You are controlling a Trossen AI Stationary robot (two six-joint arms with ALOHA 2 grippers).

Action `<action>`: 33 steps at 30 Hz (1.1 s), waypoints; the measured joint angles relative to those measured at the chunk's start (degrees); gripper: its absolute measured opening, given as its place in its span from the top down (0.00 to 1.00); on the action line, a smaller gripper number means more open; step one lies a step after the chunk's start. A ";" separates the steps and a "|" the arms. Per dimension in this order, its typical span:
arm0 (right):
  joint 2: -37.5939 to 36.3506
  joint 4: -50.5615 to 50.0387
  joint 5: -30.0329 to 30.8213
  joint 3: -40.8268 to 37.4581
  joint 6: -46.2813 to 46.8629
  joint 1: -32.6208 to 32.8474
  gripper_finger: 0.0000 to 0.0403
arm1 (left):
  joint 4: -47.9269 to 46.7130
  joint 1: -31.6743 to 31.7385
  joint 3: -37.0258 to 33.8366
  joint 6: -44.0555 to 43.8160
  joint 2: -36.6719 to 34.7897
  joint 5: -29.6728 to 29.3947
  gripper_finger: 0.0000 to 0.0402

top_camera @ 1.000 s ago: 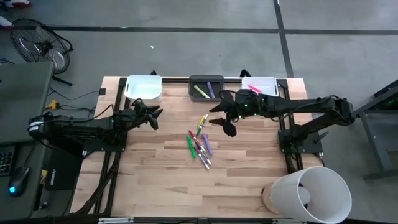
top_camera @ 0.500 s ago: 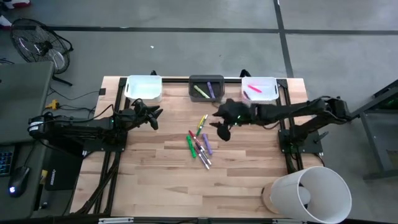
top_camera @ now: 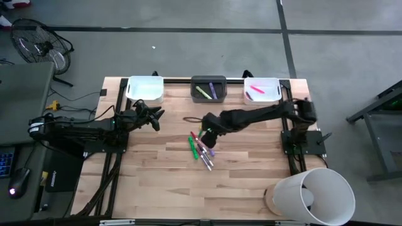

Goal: Pick & Place Markers
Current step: Put the violet marker pen into the black bin

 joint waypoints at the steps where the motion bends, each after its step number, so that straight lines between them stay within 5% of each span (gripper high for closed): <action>1: 1.48 -2.94 0.07 2.12 1.03 0.32 0.47 | 0.01 0.01 -0.01 0.01 -0.01 0.01 0.67; 11: 10.13 -13.71 -0.71 16.15 13.36 4.08 0.47 | 0.01 0.01 0.00 0.01 0.00 0.01 0.67; 33: 18.97 -14.72 -4.65 16.00 21.15 4.05 0.47 | 0.01 0.01 0.01 0.01 0.01 0.00 0.67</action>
